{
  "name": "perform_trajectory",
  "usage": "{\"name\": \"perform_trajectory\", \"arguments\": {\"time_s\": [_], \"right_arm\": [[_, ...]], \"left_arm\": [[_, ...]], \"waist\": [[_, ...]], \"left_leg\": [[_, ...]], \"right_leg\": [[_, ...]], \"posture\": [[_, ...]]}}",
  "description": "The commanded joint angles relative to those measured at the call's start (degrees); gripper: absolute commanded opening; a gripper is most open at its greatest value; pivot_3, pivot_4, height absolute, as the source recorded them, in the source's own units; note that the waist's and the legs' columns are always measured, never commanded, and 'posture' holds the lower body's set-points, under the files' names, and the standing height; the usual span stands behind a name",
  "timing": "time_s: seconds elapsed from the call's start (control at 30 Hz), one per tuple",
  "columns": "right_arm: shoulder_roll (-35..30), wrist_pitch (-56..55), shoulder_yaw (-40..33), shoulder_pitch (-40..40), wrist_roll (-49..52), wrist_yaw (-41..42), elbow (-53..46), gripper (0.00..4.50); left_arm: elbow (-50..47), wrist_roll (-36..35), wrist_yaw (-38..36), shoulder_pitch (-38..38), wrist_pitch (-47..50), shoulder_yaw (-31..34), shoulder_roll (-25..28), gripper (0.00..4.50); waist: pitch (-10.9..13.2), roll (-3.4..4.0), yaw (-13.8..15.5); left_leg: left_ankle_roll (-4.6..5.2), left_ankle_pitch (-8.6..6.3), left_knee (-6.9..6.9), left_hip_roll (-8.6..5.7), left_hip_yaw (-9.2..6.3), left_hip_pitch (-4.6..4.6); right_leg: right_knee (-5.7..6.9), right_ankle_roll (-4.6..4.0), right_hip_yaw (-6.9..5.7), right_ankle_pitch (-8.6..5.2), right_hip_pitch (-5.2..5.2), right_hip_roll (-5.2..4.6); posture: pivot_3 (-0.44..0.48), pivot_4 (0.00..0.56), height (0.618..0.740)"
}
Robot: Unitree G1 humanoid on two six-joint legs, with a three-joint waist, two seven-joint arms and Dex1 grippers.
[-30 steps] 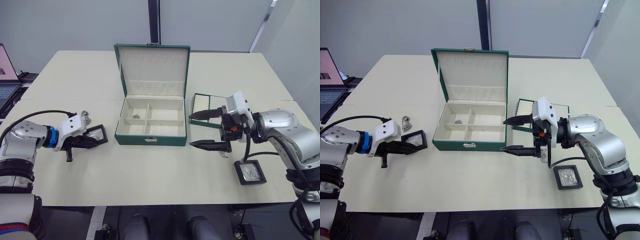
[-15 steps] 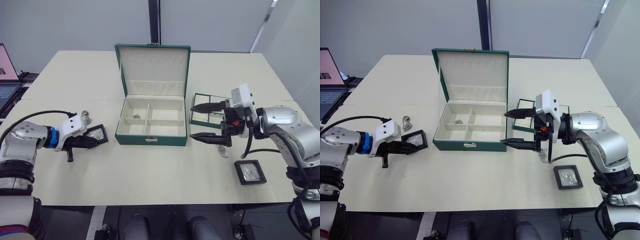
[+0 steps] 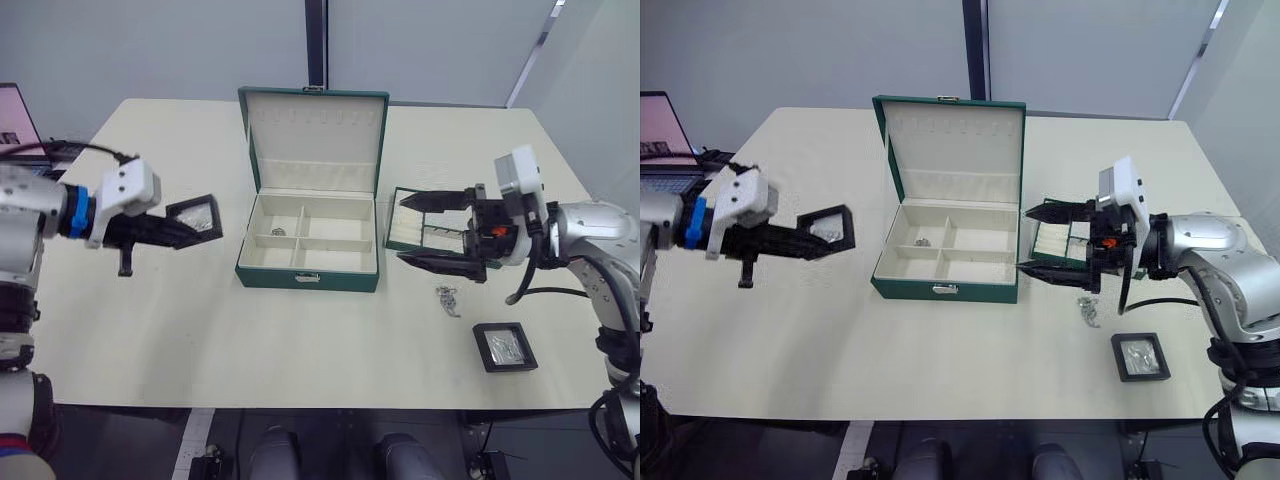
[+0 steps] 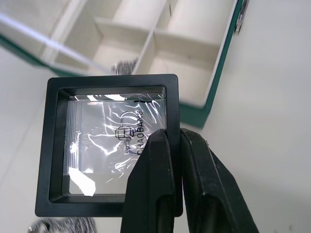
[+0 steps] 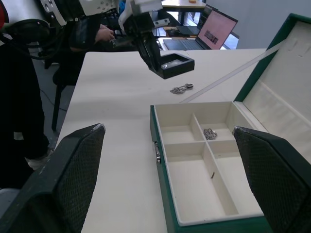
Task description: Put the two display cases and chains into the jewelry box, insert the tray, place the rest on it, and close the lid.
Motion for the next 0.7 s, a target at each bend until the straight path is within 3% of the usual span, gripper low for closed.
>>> {"name": "perform_trajectory", "arguments": {"time_s": [0.03, 0.3, 0.7], "right_arm": [[-1.67, 0.82, -3.26, 0.31, 1.16, -1.45, -1.81, 4.5], [-2.77, 3.38, -7.85, 4.47, 1.84, -7.19, -4.89, 4.5], [-5.02, 4.44, -13.75, 14.79, 2.14, -14.05, -12.17, 4.5]], "left_arm": [[-4.54, -0.54, -0.18, -3.58, 3.42, -2.11, -2.19, 0.02], [1.47, 5.62, 1.43, -14.31, 2.7, -10.96, -13.11, 0.02], [25.76, 14.76, 8.28, -25.94, -10.9, -16.43, -29.17, 0.02]], "waist": [[-0.01, 0.01, -0.05], [0.0, 0.01, 0.01], [0.0, -0.01, -0.03]], "left_leg": [[0.0, 0.0, -0.01, 0.0, 0.0, 0.0], [0.0, 0.0, 0.04, -0.02, -0.04, -0.03], [0.01, 0.0, 0.03, -0.08, -0.09, -0.06]], "right_leg": [[0.0, 0.0, 0.0, 0.0, 0.01, 0.0], [-0.04, 0.0, 0.04, 0.0, 0.02, 0.05], [-0.04, 0.0, 0.09, 0.0, 0.04, 0.06]], "posture": [[0.0, 0.15, 0.74], [0.0, 0.15, 0.74], [0.0, 0.15, 0.74]]}}
